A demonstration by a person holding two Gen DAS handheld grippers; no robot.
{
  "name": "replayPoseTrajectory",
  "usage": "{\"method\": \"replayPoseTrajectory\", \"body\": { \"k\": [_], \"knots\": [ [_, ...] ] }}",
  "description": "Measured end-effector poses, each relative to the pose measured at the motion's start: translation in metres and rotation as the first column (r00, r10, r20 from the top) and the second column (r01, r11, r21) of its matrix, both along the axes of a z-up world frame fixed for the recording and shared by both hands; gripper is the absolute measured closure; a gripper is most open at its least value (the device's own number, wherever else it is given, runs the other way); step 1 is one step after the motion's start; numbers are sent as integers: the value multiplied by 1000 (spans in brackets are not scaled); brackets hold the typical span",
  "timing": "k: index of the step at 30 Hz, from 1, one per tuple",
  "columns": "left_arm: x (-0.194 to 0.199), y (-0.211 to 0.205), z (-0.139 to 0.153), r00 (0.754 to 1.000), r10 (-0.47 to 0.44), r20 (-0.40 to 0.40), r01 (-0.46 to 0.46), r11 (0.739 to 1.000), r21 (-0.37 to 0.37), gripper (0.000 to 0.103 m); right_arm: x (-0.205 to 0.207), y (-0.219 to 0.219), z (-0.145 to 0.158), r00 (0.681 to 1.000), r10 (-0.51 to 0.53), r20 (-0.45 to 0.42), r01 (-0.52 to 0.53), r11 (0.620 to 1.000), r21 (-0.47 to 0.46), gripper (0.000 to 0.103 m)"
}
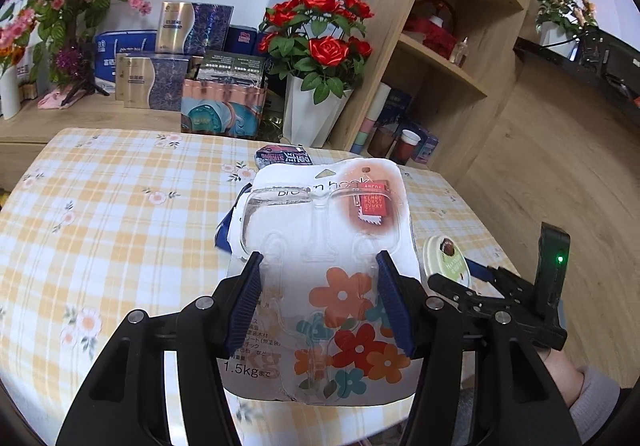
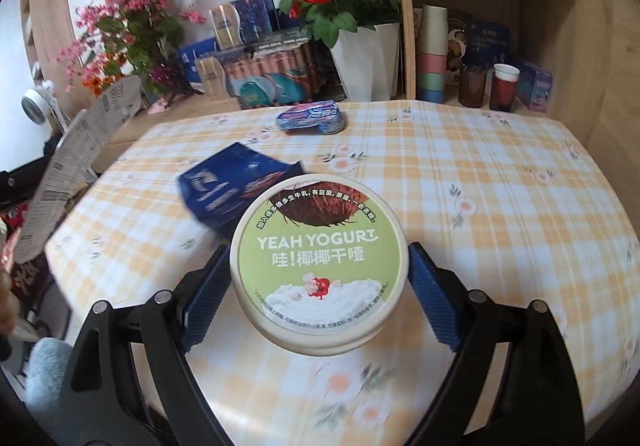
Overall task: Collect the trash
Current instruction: 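Carry the coffee bag and yogurt cup over the brown bin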
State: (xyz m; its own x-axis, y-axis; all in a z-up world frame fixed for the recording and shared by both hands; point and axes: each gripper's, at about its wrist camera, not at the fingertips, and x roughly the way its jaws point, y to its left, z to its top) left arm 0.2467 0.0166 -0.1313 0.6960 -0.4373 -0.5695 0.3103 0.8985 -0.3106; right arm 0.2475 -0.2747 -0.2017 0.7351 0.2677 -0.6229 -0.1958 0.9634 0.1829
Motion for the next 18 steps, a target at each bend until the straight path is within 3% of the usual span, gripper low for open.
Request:
{"method": "replayPoseTrajectory", "body": {
  "k": [9, 18],
  "knots": [
    [-73, 23, 19, 999, 33, 36, -32, 999, -23, 48, -61, 41, 18, 997, 81, 18, -81, 997, 10, 18],
    [-124, 47, 20, 997, 71, 40, -69, 997, -37, 48, -105, 79, 22, 985, 169, 21, -168, 985, -26, 17]
  ]
}}
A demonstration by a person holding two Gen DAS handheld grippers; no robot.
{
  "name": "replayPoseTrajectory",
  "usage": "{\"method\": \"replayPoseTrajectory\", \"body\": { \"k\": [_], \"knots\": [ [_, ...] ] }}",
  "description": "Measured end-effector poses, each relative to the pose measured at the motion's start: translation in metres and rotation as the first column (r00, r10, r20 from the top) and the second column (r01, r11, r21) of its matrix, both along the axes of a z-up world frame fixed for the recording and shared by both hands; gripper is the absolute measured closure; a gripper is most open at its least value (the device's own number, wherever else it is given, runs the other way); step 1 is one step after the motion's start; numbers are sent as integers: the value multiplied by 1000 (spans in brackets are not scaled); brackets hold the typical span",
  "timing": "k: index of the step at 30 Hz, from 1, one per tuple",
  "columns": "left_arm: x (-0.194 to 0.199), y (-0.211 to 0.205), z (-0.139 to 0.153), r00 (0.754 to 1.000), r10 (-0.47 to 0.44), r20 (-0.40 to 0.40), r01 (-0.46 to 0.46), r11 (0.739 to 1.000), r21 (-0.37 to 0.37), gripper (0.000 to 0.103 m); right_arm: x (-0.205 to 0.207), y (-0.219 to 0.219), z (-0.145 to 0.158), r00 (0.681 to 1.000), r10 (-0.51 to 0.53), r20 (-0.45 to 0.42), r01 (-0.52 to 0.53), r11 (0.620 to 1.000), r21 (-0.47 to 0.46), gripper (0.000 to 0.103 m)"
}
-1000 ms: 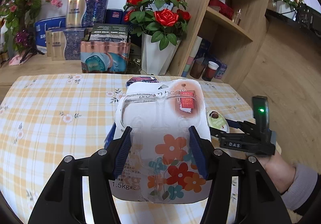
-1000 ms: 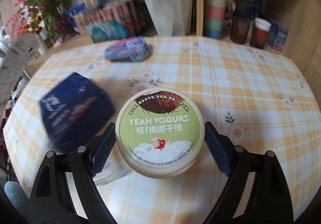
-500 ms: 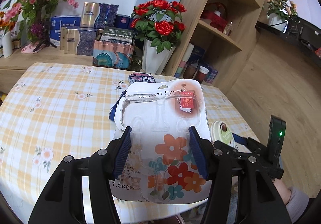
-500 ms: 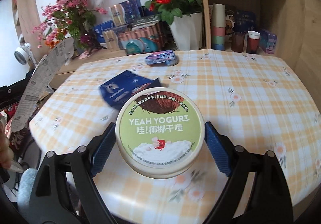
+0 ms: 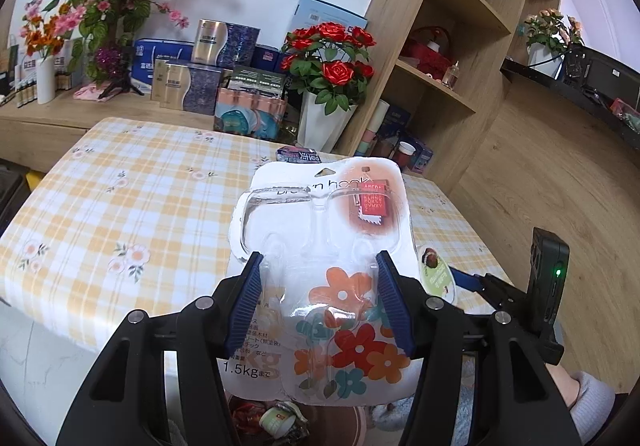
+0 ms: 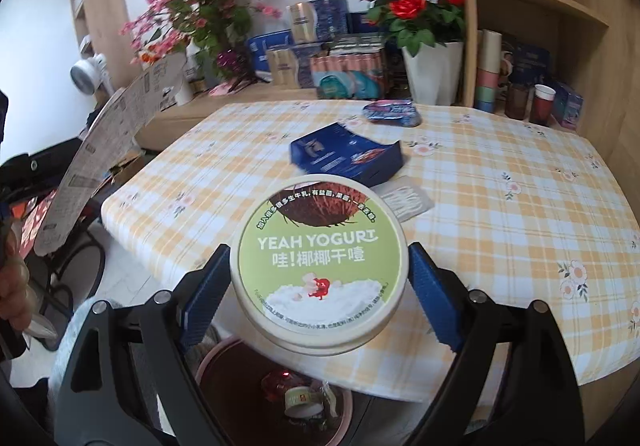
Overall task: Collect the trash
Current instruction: 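Carry the coffee bag and yogurt cup over the brown bin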
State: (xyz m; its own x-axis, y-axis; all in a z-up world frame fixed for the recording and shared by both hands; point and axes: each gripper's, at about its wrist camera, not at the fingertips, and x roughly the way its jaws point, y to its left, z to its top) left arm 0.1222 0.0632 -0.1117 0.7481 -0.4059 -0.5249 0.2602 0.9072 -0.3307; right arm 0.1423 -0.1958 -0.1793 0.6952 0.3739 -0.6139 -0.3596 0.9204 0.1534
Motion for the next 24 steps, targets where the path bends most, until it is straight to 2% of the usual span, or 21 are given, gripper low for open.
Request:
{"method": "replayPoseTrajectory", "body": {
  "k": [5, 14, 24],
  "knots": [
    [-20, 4, 0, 1000, 4, 20, -4, 1000, 2, 48, -20, 11, -9, 999, 37, -17, -37, 999, -14, 17],
    [-43, 5, -14, 1000, -1, -1, 1, 1000, 7, 48, -48, 28, -31, 993, 93, -72, -94, 995, -17, 16],
    [-55, 6, -23, 1000, 0, -20, 0, 1000, 0, 48, -61, 41, -39, 986, 133, -98, -134, 991, -5, 13]
  ]
}}
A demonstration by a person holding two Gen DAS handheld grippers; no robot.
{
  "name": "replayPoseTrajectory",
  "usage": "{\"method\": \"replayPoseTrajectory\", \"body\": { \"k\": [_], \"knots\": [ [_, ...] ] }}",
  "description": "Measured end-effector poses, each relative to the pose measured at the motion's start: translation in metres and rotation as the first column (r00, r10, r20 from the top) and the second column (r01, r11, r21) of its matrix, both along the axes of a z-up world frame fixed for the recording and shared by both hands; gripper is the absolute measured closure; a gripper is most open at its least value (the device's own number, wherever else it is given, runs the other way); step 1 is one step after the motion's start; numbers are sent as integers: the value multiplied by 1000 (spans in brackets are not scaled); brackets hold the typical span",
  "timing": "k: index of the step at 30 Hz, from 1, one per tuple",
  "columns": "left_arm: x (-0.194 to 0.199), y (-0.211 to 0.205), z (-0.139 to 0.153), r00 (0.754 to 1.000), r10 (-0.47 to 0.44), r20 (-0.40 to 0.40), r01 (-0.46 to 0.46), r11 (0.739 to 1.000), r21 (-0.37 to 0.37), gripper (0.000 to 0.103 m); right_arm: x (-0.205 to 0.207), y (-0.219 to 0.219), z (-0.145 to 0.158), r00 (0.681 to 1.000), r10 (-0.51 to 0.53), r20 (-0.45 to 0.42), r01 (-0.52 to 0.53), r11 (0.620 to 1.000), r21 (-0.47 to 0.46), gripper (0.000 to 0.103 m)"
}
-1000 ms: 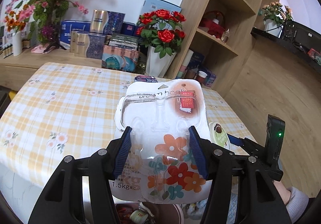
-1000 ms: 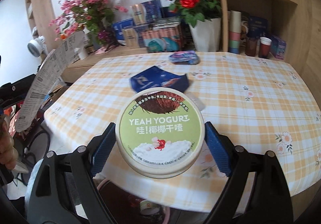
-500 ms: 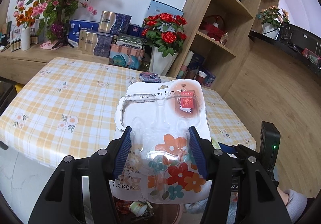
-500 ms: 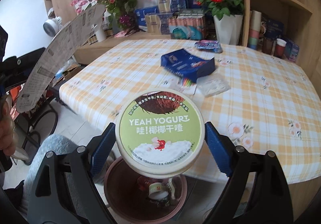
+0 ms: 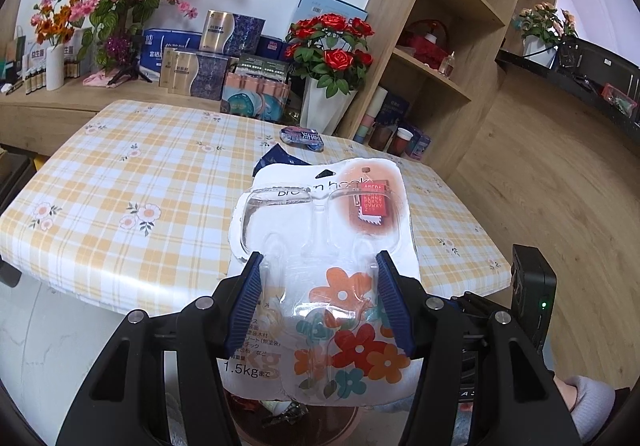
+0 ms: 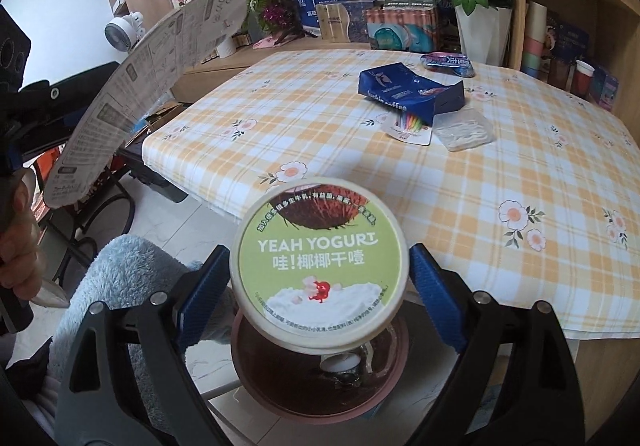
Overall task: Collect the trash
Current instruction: 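Carry the coffee bag and yogurt cup over the brown bin, then open the right gripper to drop the yogurt cup while the left releases the flowered bag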
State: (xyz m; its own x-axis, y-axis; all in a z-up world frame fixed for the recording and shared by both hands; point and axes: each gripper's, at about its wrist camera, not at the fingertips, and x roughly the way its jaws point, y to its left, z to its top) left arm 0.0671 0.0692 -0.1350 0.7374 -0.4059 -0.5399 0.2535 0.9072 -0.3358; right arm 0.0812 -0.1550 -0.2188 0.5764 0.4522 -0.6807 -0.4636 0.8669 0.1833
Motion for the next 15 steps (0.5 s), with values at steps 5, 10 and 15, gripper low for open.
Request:
{"method": "replayPoseTrajectory", "body": {
  "k": [5, 10, 15],
  "knots": [
    [-3, -2, -3, 1000, -7, -5, 7, 1000, 4, 48, -1, -3, 6, 1000, -18, 25, 18, 1000, -1, 10],
    [-3, -7, -6, 1000, -20, -14, 20, 1000, 10, 48, 3, -23, 20, 991, -103, 86, 105, 994, -12, 7],
    [-3, -12, -13, 999, -35, -30, 35, 999, 13, 48, 10, -54, 33, 969, -215, 126, 214, 977, 18, 7]
  ]
}}
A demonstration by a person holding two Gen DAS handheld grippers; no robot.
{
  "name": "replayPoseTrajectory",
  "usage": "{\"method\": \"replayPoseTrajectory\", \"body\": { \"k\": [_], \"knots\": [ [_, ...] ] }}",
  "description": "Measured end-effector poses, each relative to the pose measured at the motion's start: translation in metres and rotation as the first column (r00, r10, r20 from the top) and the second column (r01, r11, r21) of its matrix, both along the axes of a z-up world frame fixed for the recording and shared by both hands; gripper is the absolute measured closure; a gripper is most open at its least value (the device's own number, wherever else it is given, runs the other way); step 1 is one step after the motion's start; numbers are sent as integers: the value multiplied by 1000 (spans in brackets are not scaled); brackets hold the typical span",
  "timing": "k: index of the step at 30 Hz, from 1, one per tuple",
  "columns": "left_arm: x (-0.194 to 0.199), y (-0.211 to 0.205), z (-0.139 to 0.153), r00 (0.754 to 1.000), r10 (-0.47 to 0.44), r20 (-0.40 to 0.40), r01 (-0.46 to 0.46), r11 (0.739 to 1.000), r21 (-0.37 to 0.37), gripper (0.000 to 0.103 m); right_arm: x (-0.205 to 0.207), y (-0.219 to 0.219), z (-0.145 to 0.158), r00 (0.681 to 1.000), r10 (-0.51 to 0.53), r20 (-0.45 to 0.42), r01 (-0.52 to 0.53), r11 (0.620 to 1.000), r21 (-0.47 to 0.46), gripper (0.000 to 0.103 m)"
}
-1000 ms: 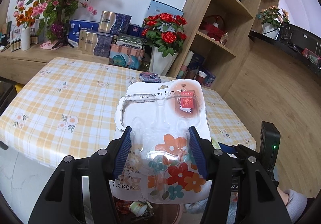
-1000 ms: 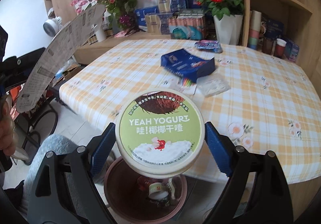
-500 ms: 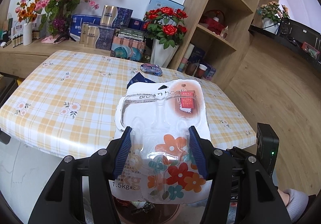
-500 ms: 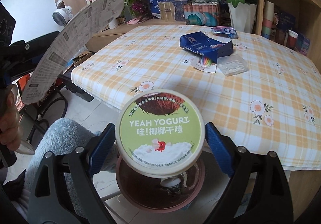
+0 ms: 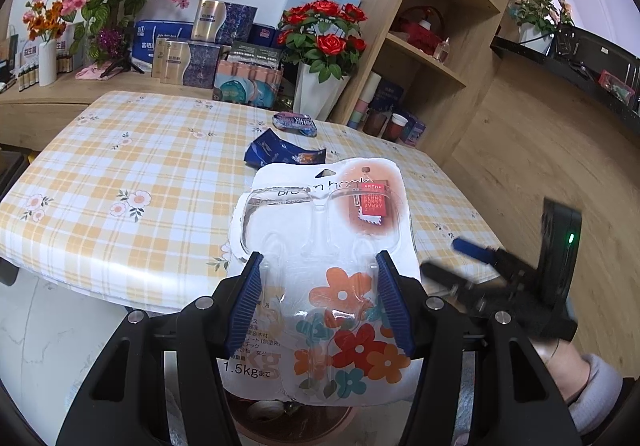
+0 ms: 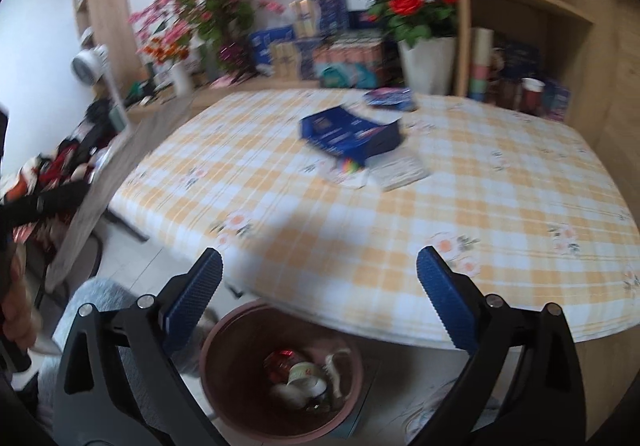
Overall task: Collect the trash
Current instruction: 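Open the right gripper to drop the yogurt cup while the left releases the flowered bag, then move both grippers back over the table toward the remaining items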
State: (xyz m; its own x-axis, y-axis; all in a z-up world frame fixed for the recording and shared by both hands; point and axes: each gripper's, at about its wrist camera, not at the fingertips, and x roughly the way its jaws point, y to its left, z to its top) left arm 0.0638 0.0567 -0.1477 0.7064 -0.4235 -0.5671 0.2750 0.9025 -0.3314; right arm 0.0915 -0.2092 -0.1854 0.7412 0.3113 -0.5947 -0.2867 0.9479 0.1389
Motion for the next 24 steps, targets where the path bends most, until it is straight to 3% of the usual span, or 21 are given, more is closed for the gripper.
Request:
{"method": "replayPoseTrajectory", "body": {
  "k": [6, 13, 17, 24],
  "knots": [
    [1, -9, -11, 999, -29, -35, 29, 1000, 1, 48, 4, -30, 9, 996, -84, 21, 83, 996, 32, 6],
    [4, -19, -24, 994, -71, -82, 70, 997, -19, 47, 3, -42, 6, 994, -110, 13, 109, 993, 48, 6],
    [5, -18, -31, 993, -63, -95, 61, 998, -25, 28, 3, -43, 3, 994, -108, 4, 108, 993, 47, 6],
    [9, -5, -37, 994, 3, -111, -6, 1000, -26, 24, 2, -40, -4, 994, -106, -16, 106, 993, 45, 6]
  ]
}}
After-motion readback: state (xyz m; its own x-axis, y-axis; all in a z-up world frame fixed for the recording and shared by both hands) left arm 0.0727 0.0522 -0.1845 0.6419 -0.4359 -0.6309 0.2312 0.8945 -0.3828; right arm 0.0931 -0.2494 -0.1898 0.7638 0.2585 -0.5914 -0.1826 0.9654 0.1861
